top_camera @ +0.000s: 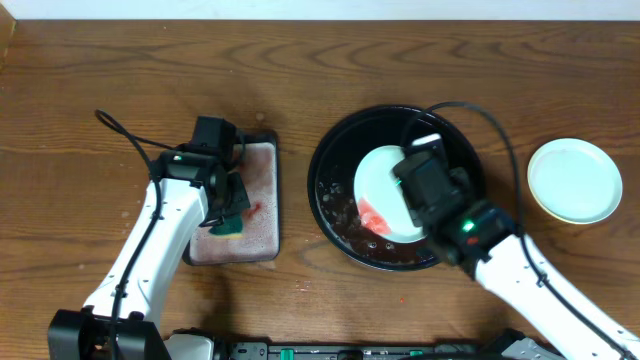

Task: Clean dirty plates on tray and stack at the side
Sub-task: 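Return the sponge to the sink tray with the left gripper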

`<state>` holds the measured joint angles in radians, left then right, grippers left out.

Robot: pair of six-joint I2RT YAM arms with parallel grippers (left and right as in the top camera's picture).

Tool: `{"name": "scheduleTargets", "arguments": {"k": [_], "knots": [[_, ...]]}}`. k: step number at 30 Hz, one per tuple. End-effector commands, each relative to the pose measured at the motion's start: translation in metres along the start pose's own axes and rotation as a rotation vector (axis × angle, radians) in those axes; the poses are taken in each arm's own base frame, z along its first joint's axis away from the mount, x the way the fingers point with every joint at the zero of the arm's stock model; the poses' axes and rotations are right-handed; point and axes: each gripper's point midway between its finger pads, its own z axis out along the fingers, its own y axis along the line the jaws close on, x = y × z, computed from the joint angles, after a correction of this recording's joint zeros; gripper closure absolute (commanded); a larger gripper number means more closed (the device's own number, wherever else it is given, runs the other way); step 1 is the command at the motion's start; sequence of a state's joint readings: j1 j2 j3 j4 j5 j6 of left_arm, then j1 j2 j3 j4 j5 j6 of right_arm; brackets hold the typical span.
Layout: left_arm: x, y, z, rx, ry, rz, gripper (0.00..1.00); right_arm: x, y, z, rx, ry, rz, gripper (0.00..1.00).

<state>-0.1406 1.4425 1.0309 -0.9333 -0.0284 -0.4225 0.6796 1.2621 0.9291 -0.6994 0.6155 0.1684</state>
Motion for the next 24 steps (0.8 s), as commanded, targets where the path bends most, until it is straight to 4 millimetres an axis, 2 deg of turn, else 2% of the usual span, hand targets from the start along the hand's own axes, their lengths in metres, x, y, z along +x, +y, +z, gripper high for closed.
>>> {"name": "scheduleTargets", "arguments": {"k": [1, 5, 9, 16, 20, 24], "knots": [[0.0, -0.002, -0.002, 0.025, 0.004, 0.037, 0.6, -0.018, -0.024, -0.028, 0.259, -0.133, -0.058, 0.99], [0.0, -0.005, -0.006, 0.052, -0.001, 0.036, 0.51, -0.025, -0.007, -0.048, 0.282, -0.202, -0.189, 0.99], [0.002, -0.011, -0.021, 0.113, -0.03, 0.034, 0.48, -0.029, -0.004, -0.063, 0.341, -0.251, -0.243, 0.99], [0.007, -0.007, -0.075, 0.213, -0.194, 0.029, 0.37, -0.034, 0.005, -0.08, 0.342, -0.317, -0.259, 0.99], [0.009, -0.004, -0.089, 0.236, -0.24, 0.027, 0.2, -0.036, 0.002, -0.084, 0.367, -0.334, -0.249, 0.99], [0.009, -0.004, -0.09, 0.236, -0.241, 0.027, 0.19, -0.038, -0.004, -0.087, 0.404, -0.34, -0.261, 0.99]]}}
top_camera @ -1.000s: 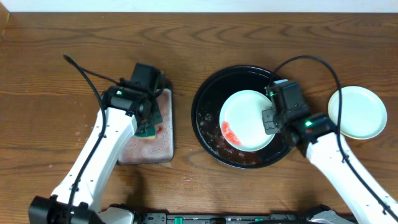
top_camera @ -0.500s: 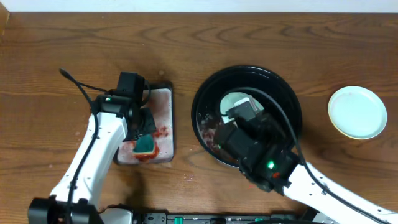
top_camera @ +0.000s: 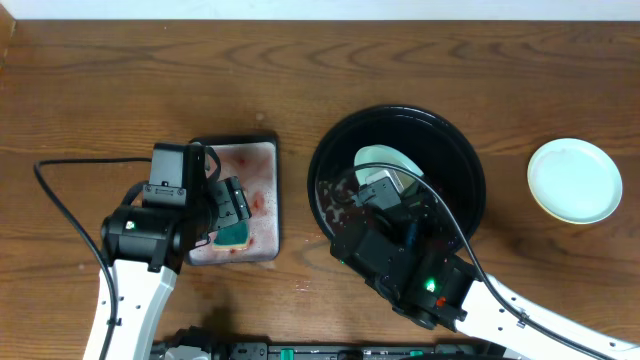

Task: Clean dirty plates on tray and stack at the side
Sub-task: 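Return the sponge to the sink tray with the left gripper, then tilt the cleaned mint plate up on edge with the right gripper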

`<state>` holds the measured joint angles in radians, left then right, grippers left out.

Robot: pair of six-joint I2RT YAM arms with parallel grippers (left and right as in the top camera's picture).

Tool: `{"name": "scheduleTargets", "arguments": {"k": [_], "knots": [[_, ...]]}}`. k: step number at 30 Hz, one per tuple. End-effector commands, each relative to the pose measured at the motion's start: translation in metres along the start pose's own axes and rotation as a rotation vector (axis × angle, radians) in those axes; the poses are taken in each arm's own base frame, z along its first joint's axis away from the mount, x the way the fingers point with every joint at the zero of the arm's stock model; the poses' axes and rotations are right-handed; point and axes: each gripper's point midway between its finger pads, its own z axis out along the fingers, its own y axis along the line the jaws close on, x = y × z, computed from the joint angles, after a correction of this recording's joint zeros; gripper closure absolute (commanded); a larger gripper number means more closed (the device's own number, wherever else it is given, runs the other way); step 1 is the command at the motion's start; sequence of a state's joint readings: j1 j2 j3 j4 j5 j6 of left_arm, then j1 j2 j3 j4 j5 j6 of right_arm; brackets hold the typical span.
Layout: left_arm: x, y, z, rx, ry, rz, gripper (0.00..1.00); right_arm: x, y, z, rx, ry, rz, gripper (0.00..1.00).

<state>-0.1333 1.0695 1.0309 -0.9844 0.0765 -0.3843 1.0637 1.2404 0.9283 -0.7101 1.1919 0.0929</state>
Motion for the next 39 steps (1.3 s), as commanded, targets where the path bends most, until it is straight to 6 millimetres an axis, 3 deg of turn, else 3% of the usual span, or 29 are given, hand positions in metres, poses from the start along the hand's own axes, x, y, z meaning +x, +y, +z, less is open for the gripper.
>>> {"name": "scheduleTargets", "arguments": {"k": [1, 39], "knots": [[-0.0008, 0.0003, -0.0001, 0.0, 0.001, 0.006, 0.19, -0.0031, -0.0161, -0.0031, 0.072, -0.017, -0.005, 0.99], [-0.0008, 0.0003, -0.0001, 0.0, 0.001, 0.006, 0.18, -0.0027, -0.0162, -0.0032, 0.072, -0.016, -0.008, 0.99]]}}
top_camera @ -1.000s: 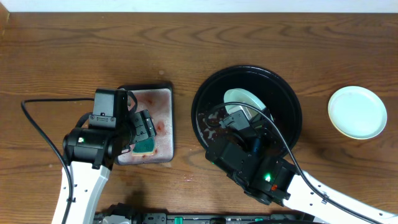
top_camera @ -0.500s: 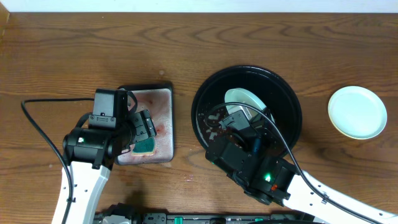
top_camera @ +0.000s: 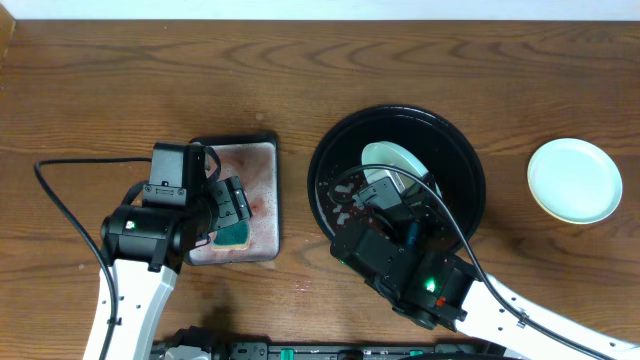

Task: Clean dirty plates on tray and stack at the side
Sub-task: 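Tilt the cleaned mint plate up on edge with the right gripper, then carry the mint plate right onto the plate stack and release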

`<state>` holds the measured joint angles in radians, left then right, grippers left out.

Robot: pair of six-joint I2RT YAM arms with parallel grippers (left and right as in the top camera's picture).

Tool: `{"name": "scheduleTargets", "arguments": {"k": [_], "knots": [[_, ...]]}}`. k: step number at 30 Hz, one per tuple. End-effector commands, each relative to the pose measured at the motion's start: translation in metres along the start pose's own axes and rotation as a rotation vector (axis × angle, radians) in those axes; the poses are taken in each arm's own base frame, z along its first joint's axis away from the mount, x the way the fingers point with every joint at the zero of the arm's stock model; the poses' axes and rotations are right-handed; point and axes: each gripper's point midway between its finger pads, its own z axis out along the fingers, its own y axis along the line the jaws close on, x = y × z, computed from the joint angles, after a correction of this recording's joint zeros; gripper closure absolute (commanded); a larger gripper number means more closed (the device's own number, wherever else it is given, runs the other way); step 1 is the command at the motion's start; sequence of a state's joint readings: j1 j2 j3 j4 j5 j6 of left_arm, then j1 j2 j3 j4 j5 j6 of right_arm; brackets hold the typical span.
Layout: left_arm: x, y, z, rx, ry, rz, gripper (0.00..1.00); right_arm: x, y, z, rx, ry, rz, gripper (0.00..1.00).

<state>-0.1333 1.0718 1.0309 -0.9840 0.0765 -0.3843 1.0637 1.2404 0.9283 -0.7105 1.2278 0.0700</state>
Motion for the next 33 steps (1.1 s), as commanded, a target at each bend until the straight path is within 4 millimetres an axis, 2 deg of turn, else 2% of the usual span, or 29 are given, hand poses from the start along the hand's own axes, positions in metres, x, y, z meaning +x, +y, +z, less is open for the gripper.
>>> {"name": "scheduleTargets", "arguments": {"k": [1, 16, 20, 22, 25, 26, 27, 30, 32, 33], "knots": [[-0.001, 0.0, -0.001, 0.001, -0.001, 0.006, 0.18, -0.002, -0.01, -0.003, 0.036, -0.012, 0.014, 0.99], [-0.001, 0.0, -0.001, 0.001, -0.001, 0.006, 0.18, -0.001, -0.01, -0.003, 0.036, -0.009, 0.007, 0.99], [-0.001, 0.0, -0.001, 0.001, -0.001, 0.006, 0.18, 0.0, -0.01, -0.001, 0.029, -0.005, 0.082, 0.99], [-0.001, 0.0, -0.001, 0.001, -0.001, 0.006, 0.18, 0.006, 0.004, 0.007, -0.063, 0.04, 0.178, 0.99], [-0.001, 0.0, -0.001, 0.001, -0.001, 0.006, 0.18, 0.026, 0.03, 0.036, -0.292, 0.202, 0.368, 0.99], [-0.001, 0.0, -0.001, 0.001, -0.001, 0.006, 0.18, 0.034, 0.032, 0.045, -0.343, 0.253, 0.41, 0.99], [-0.001, 0.0, -0.001, 0.001, -0.001, 0.006, 0.18, 0.047, 0.032, 0.059, -0.417, 0.324, 0.465, 0.99], [-0.001, 0.0, -0.001, 0.001, -0.001, 0.006, 0.18, 0.071, 0.022, 0.084, -0.58, 0.42, 0.61, 0.99], [-0.001, 0.0, -0.001, 0.001, -0.001, 0.006, 0.18, 0.085, 0.008, 0.099, -0.659, 0.451, 0.752, 0.99], [-0.001, 0.0, -0.001, 0.001, -0.001, 0.006, 0.18, 0.099, -0.01, 0.111, -0.67, 0.471, 0.876, 0.99]]}}
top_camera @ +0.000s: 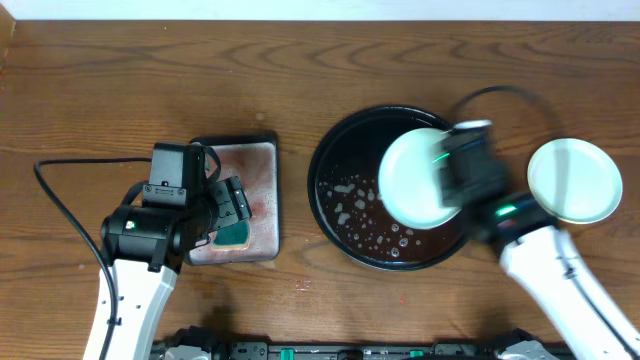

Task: Clean dirty plates on tray and stack at the side
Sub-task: 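Carry the mint plate right onto the plate stack and release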

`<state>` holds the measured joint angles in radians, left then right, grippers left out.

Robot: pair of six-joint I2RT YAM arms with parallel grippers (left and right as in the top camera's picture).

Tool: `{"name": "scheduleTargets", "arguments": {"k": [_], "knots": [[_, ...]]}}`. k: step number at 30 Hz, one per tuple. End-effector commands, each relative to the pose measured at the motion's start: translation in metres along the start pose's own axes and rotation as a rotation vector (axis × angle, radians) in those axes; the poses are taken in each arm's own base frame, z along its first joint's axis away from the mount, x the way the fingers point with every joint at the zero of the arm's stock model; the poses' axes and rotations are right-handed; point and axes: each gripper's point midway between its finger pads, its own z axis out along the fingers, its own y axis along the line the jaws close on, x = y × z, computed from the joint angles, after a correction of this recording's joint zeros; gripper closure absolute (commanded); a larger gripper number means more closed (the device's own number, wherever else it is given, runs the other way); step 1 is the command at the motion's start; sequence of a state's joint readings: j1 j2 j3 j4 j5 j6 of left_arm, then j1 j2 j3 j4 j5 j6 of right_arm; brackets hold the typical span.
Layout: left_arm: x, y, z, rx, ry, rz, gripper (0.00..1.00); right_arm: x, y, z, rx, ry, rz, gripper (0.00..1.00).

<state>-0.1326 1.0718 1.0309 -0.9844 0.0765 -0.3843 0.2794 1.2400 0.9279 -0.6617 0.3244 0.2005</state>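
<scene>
A pale plate [410,182] with a clean face hangs over the right half of the round black tray [340,150]. My right gripper [445,185] is shut on its right rim, and that arm is blurred. A second clean pale plate [578,180] lies on the table at the right. My left gripper [232,212] is above the soapy pink rectangular tray [250,165], shut on a green sponge [237,236] over the tray's front part.
White foam flecks [350,195] lie in dark water on the black tray's floor. The left arm's cable [70,165] loops out to the left over the wooden table [300,70]. A few crumbs lie on the wood in front of the black tray.
My right arm has moved from over the black tray's front to the right side. The plate it holds is now level over the tray's right half, nearer the plate on the table. The left arm stayed put.
At first the plate lay in the black tray with a red smear, my right gripper on it, and my left gripper was low at the sponge. Then both arms stood higher, the plate tilted. Now the plate shows no red and hangs toward the right.
</scene>
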Motion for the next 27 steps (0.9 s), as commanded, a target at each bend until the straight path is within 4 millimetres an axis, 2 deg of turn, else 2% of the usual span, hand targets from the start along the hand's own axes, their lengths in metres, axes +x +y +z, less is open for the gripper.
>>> {"name": "scheduleTargets", "arguments": {"k": [1, 4, 7, 9, 10, 13, 15, 16, 17, 19, 20, 22, 23, 24, 25, 27], "knots": [[-0.001, 0.0, -0.001, 0.001, -0.001, 0.007, 0.18, -0.007, -0.029, 0.005, -0.336, 0.04, 0.284, 0.99], [-0.001, 0.0, -0.001, 0.001, -0.001, 0.007, 0.18, -0.003, -0.118, 0.02, -0.24, 0.002, 0.571, 0.99], [-0.001, 0.0, -0.001, 0.001, -0.001, 0.007, 0.18, 0.024, -0.2, 0.032, -0.075, -0.008, 0.877, 0.99], [-0.001, 0.0, -0.001, 0.001, -0.001, 0.007, 0.18, 0.038, -0.233, 0.042, -0.004, -0.018, 0.99, 0.99], [-0.001, 0.0, -0.001, 0.001, -0.001, 0.007, 0.18, 0.052, -0.253, 0.051, 0.056, -0.005, 1.038, 0.99], [-0.001, 0.0, -0.001, 0.001, -0.001, 0.007, 0.18, 0.079, -0.278, 0.074, 0.159, 0.041, 1.077, 0.99], [-0.001, 0.0, -0.001, 0.001, -0.001, 0.007, 0.18, 0.092, -0.279, 0.089, 0.171, 0.087, 1.062, 0.97], [-0.001, 0.0, -0.001, 0.001, -0.001, 0.007, 0.18, 0.093, -0.278, 0.092, 0.166, 0.095, 1.054, 0.8], [-0.001, 0.0, -0.001, 0.001, -0.001, 0.007, 0.18, 0.09, -0.274, 0.094, 0.137, 0.093, 1.034, 0.69], [-0.001, 0.0, -0.001, 0.001, -0.001, 0.007, 0.18, 0.062, -0.253, 0.096, -0.021, 0.032, 0.969, 0.65], [-0.001, 0.0, -0.001, 0.001, -0.001, 0.007, 0.18, 0.029, -0.23, 0.088, -0.175, -0.047, 0.922, 0.6], [-0.001, 0.0, -0.001, 0.001, -0.001, 0.007, 0.18, -0.007, -0.197, 0.068, -0.309, -0.116, 0.837, 0.55], [-0.001, 0.0, -0.001, 0.001, -0.001, 0.007, 0.18, -0.026, -0.171, 0.051, -0.373, -0.146, 0.763, 0.53], [-0.001, 0.0, -0.001, 0.001, -0.001, 0.007, 0.18, -0.04, -0.148, 0.035, -0.419, -0.171, 0.685, 0.52], [-0.001, 0.0, -0.001, 0.001, -0.001, 0.007, 0.18, -0.048, -0.132, 0.025, -0.445, -0.183, 0.636, 0.51], [-0.001, 0.0, -0.001, 0.001, -0.001, 0.007, 0.18, -0.064, -0.074, -0.017, -0.539, -0.226, 0.452, 0.49]]}}
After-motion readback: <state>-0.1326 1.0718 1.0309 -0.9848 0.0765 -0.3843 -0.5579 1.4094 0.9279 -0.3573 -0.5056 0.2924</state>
